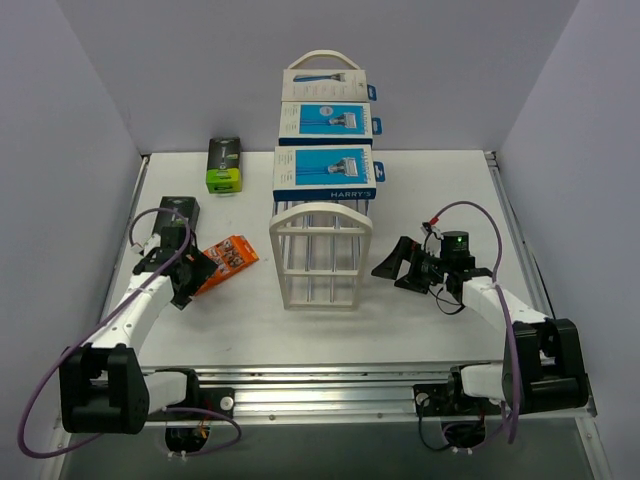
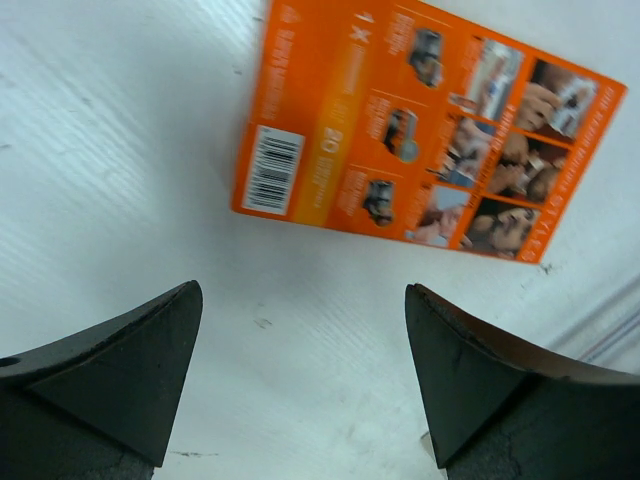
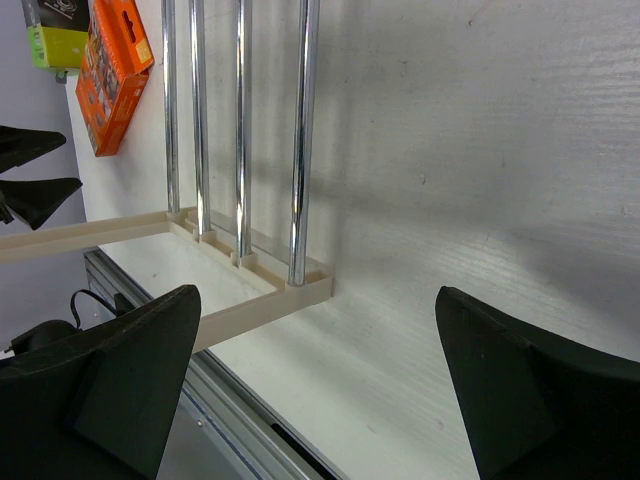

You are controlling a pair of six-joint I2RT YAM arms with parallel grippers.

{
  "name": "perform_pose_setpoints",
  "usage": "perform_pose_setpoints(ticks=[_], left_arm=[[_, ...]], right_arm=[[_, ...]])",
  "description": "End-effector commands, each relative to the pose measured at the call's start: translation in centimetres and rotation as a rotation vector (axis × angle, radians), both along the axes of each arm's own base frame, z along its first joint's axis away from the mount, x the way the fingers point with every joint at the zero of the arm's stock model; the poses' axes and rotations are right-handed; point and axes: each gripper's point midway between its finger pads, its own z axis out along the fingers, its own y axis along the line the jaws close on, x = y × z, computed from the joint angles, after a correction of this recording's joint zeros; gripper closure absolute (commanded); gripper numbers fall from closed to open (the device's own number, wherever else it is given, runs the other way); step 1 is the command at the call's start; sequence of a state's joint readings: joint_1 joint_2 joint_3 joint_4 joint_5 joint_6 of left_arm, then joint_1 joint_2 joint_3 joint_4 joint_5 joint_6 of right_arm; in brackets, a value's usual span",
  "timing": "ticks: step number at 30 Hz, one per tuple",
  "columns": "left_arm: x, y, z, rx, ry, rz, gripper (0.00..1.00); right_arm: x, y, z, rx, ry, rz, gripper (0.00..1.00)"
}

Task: Place and organize the shaving razors onto the shelf
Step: Grab a shaving razor with the right arm

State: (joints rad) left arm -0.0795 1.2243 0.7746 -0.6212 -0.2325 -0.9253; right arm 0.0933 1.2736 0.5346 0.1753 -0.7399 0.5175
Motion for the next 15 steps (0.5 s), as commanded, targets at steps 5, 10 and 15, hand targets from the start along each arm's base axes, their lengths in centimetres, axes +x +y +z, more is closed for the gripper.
perform_pose_setpoints(ticks=[5, 10, 15], left_arm=[[-0.7, 3.6, -0.7, 0.013, 0.01, 0.131, 0.09], [-0.1, 4.8, -1.8, 0.002, 0.004, 0.163, 0.09], [1.5, 4.9, -2.9, -0.052, -0.061, 0.198, 0.12]], right_arm=[[0.1, 0.4, 0.5, -0.004, -0.039, 0.028, 0.0], [0.1, 0.4, 0.4, -0.008, -0.04, 0.027, 0.0], [0.1, 0.5, 0.2, -0.012, -0.032, 0.03, 0.0]])
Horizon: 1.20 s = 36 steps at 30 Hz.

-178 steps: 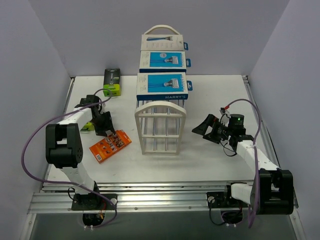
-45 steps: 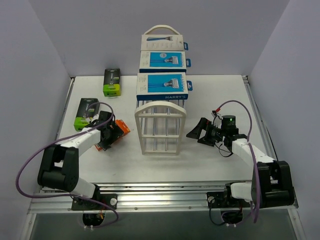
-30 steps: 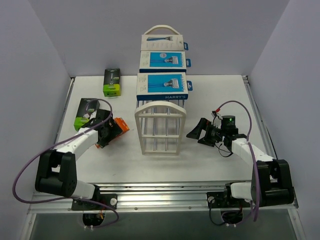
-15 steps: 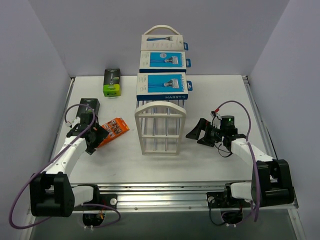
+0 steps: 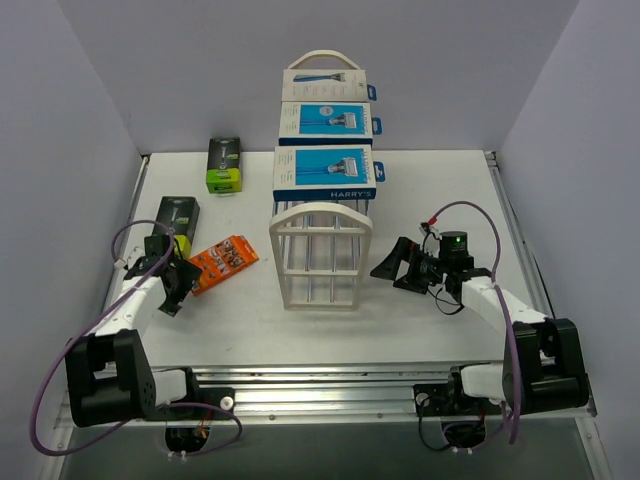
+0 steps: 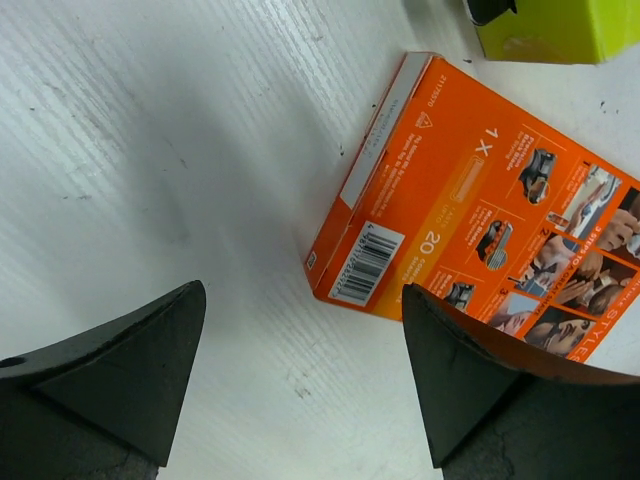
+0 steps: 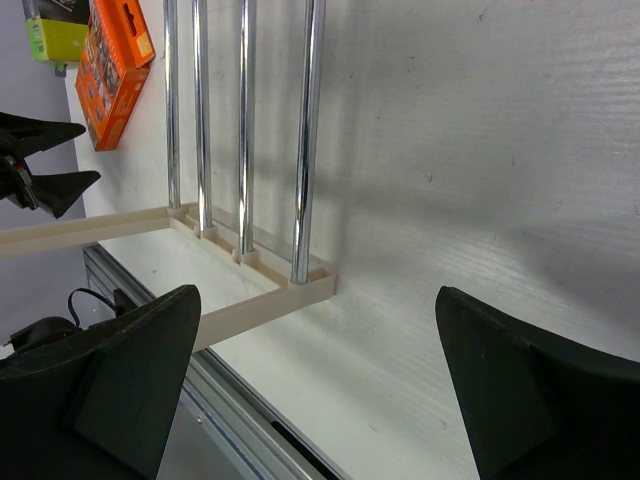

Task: Place and organize the shaving razors onto the shelf
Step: Grab a shaving razor with the right arm

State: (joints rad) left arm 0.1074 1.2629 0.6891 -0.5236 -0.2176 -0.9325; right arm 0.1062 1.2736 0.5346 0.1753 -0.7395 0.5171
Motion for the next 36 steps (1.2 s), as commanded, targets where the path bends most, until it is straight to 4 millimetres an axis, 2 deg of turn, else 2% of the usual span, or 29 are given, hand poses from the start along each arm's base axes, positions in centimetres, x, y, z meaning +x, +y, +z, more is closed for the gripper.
perform_pose_setpoints(ticks=[1, 8, 13, 15, 17, 21, 26, 30, 36], left_arm=[[2.4, -0.2, -0.1, -0.044, -0.097, 0.009, 0.13], [3.7, -0.8, -1.8, -0.094, -0.139, 0.009, 0.21], [3.2, -1.1, -3.9, -0.119, -0.125, 0.011, 0.28], [3.4, -1.3, -4.4, -0.13, -0.136, 0.001, 0.38], [3.3, -1.2, -4.8, -0.132, -0.144, -0.006, 0.54], [3.3, -1.6, -5.1, -0.152, -0.163, -0.026, 0.69], [4.0, -2.1, -5.5, -0.173, -0.184, -0.052, 0.81], [4.2, -2.8, -5.4, -0.195, -0.198, -0.092, 0.97], [4.1, -3.2, -4.6, -0.203, -0.231, -0.126, 0.98]], right_arm=[[0.3, 0.1, 0.2, -0.011, -0.032, 0.017, 0.0], [0.3, 0.0, -0.2, -0.021, -0.022, 0.015, 0.0], [0.4, 0.0, -0.3, -0.027, -0.019, 0.012, 0.0], [0.4, -0.1, -0.4, -0.03, -0.017, 0.011, 0.0], [0.4, -0.1, -0.5, -0.032, -0.014, 0.01, 0.0], [0.5, -0.1, -0.6, -0.036, -0.011, 0.007, 0.0], [0.5, -0.2, -0.8, -0.04, -0.006, 0.006, 0.0], [0.6, -0.2, -0.8, -0.044, -0.007, 0.004, 0.0], [0.6, -0.3, -0.8, -0.045, -0.007, 0.003, 0.0]])
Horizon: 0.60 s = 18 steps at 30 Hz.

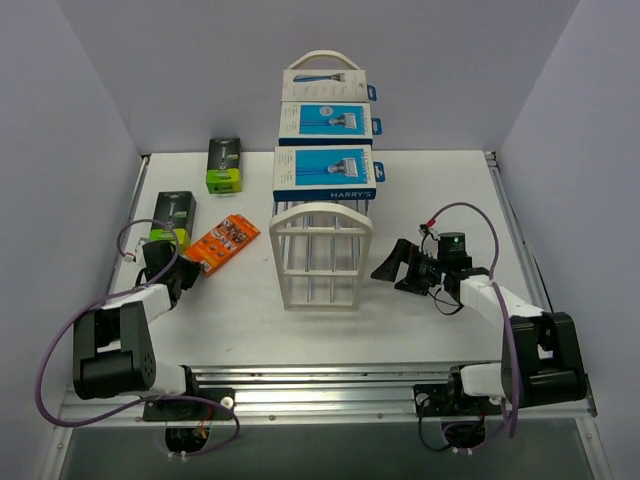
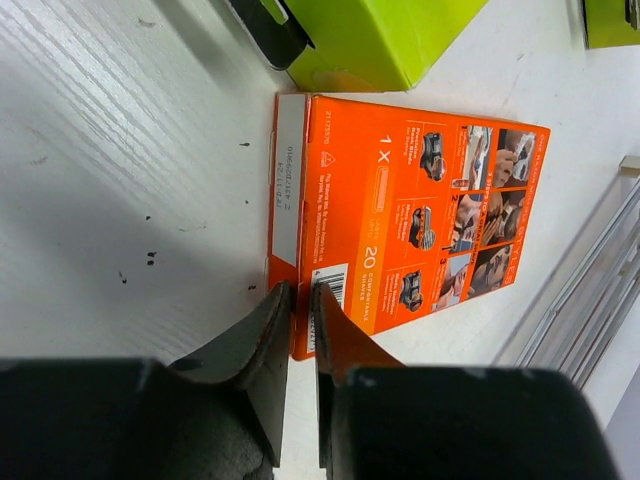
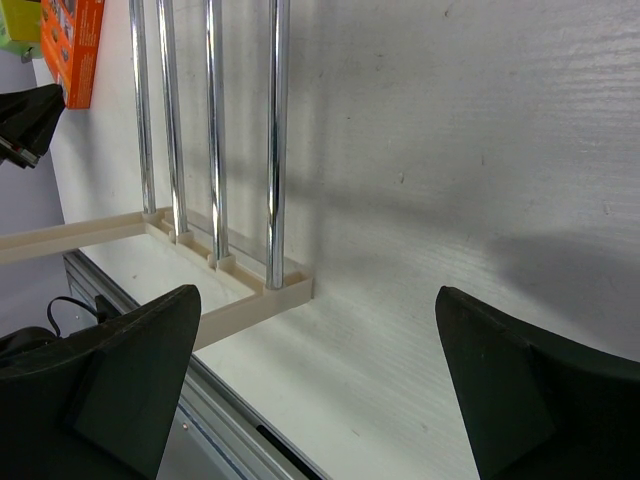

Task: Place and organize the shaving razors onto the shelf
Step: Grab a shaving razor with the right arm

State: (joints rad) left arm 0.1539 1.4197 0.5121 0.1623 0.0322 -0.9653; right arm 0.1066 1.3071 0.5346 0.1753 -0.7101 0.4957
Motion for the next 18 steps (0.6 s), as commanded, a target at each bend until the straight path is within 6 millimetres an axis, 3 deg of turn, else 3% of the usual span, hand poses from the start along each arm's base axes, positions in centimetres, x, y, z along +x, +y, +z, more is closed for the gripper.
perform_pose_setpoints(ticks=[1, 8, 18], left_arm=[[-3.7, -1.2, -3.1, -0.017, 0.139, -0.068, 0.98], [-3.6, -1.2, 0.4, 0.012, 0.061, -0.078, 0.98], [-4.6, -1.1, 1.1, 0.036, 0.079, -0.091, 0.98]], right_arm=[[0.4, 0.2, 0.4, -0.01, -0.022, 0.013, 0.0], [0.4, 0.2, 0.5, -0.008, -0.023, 0.013, 0.0], [0.3, 0.2, 0.6, -0.008, -0.027, 0.014, 0.0]])
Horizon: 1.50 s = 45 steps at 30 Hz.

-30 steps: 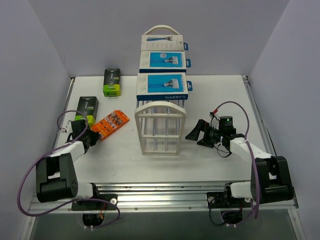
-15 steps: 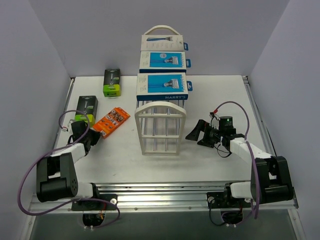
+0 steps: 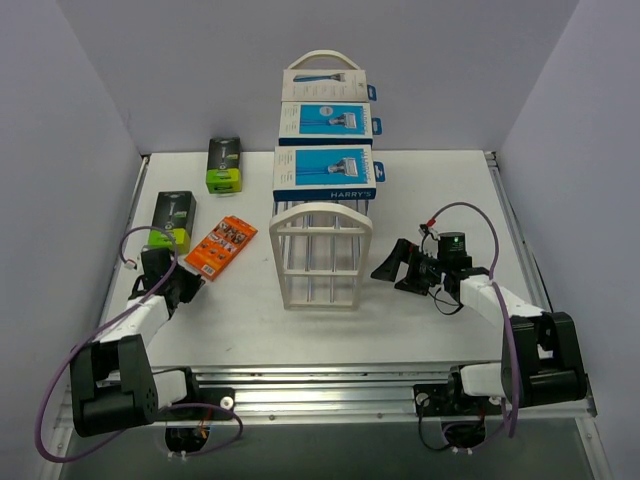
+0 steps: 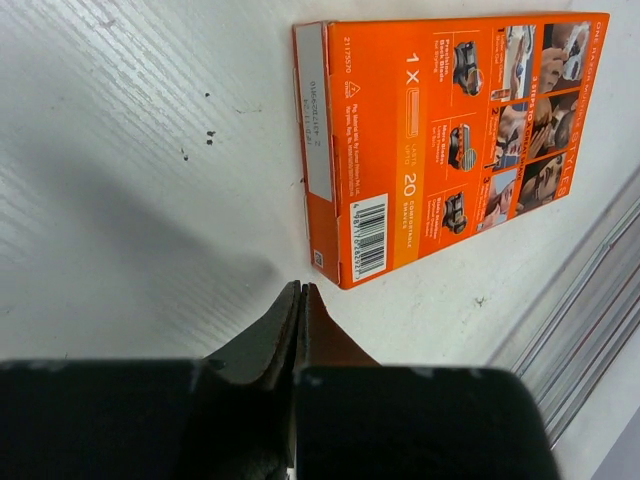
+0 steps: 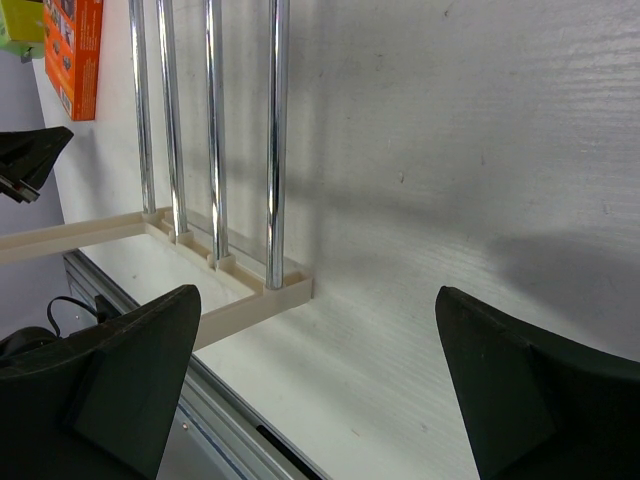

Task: Place and organize the shaving razors onto the shelf
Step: Grab a shaving razor with the right arm

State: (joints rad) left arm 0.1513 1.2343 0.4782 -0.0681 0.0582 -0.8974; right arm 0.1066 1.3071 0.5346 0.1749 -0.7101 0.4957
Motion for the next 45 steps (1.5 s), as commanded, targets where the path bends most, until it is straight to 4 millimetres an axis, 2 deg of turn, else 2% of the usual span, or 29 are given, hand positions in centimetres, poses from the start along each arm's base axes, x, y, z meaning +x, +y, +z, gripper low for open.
perform_pose_setpoints(ticks=[1, 5, 6, 7, 10, 12, 15, 16, 18, 20, 22, 23, 24, 25, 26, 27, 29, 31, 32, 33, 35, 36, 40, 41, 45], left_arm=[[-0.4, -0.1, 0.4, 0.017, -0.001, -0.023, 0.98], [-0.3, -0.2, 0.3, 0.016, 0.0, -0.038, 0.98], [0.1, -0.3, 0.7, 0.019, -0.012, -0.052, 0.91], [0.2, -0.5, 0.9, 0.02, -0.013, -0.068, 0.68], [1.1, -0.7, 2.4, 0.049, -0.045, -0.117, 0.49], [1.5, -0.8, 3.2, 0.08, -0.056, -0.141, 0.43], [2.9, -1.1, 5.3, 0.114, -0.094, -0.157, 0.34], [3.9, -1.3, 6.6, 0.121, -0.119, -0.166, 0.32], [4.5, -1.2, 7.5, 0.14, -0.116, -0.173, 0.26], [6.3, -1.1, 9.2, 0.163, -0.13, -0.194, 0.22], [7.2, -1.1, 8.5, 0.167, -0.071, -0.217, 0.22], [8.8, -1.0, 10.3, 0.191, -0.102, -0.233, 0.21], [9.2, -0.9, 10.2, 0.197, -0.075, -0.242, 0.21], [9.9, -0.8, 9.0, 0.203, -0.036, -0.256, 0.21], [11.2, -0.8, 10.2, 0.207, -0.051, -0.262, 0.21], [11.9, -0.9, 8.6, 0.195, -0.008, -0.273, 0.21], [13.8, -1.2, 7.9, 0.183, 0.011, -0.288, 0.21], [14.7, -1.7, 7.2, 0.177, 0.023, -0.302, 0.21], [15.5, -2.2, 7.5, 0.179, 0.016, -0.315, 0.21], [15.6, -2.4, 6.2, 0.179, 0.052, -0.325, 0.22], [15.8, -2.5, 5.5, 0.203, 0.089, -0.332, 0.22], [15.7, -2.5, 4.5, 0.207, 0.115, -0.338, 0.22], [15.1, -2.3, 2.7, 0.217, 0.16, -0.35, 0.22], [15.0, -3.7, 2.4, 0.221, 0.16, -0.384, 0.21], [14.9, -3.0, 1.0, 0.248, 0.207, -0.366, 0.21]], right_arm=[[0.3, 0.2, 0.6, -0.008, -0.027, 0.014, 0.0], [0.2, 0.2, 0.6, -0.008, -0.025, 0.014, 0.0], [0.3, 0.1, 0.6, -0.009, -0.027, 0.013, 0.0], [0.3, 0.1, 0.5, -0.01, -0.024, 0.013, 0.0], [0.4, 0.2, 0.6, -0.008, -0.03, 0.014, 0.0], [0.4, 0.2, 0.6, -0.007, -0.031, 0.013, 0.0], [0.5, 0.2, 0.7, -0.004, -0.036, 0.013, 0.0], [0.5, 0.2, 0.7, -0.003, -0.034, 0.014, 0.0], [0.5, 0.2, 0.8, -0.003, -0.037, 0.014, 0.0], [0.5, 0.2, 0.8, -0.003, -0.04, 0.014, 0.0], [0.5, 0.2, 0.9, -0.004, -0.043, 0.013, 0.0], [0.5, 0.2, 1.0, -0.003, -0.046, 0.013, 0.0], [0.5, 0.2, 0.9, -0.004, -0.047, 0.014, 0.0], [0.5, 0.2, 1.0, -0.003, -0.049, 0.013, 0.0], [0.4, 0.3, 1.1, -0.001, -0.048, 0.015, 0.0], [0.4, 0.3, 1.1, 0.001, -0.047, 0.017, 0.0], [0.1, 0.3, 1.3, 0.003, -0.056, 0.02, 0.0], [-0.1, 0.5, 1.6, 0.0, -0.064, 0.025, 0.0], [-0.1, 0.4, 1.6, -0.003, -0.062, 0.022, 0.0], [-0.1, 0.3, 1.8, -0.006, -0.065, 0.019, 0.0], [0.0, 0.2, 2.1, -0.013, -0.074, 0.018, 0.0], [0.0, 0.2, 2.1, -0.014, -0.074, 0.017, 0.0], [-0.1, 0.2, 1.9, -0.014, -0.069, 0.018, 0.0], [0.0, 0.3, 1.9, -0.014, -0.069, 0.019, 0.0], [0.0, 0.3, 1.8, -0.016, -0.069, 0.02, 0.0]])
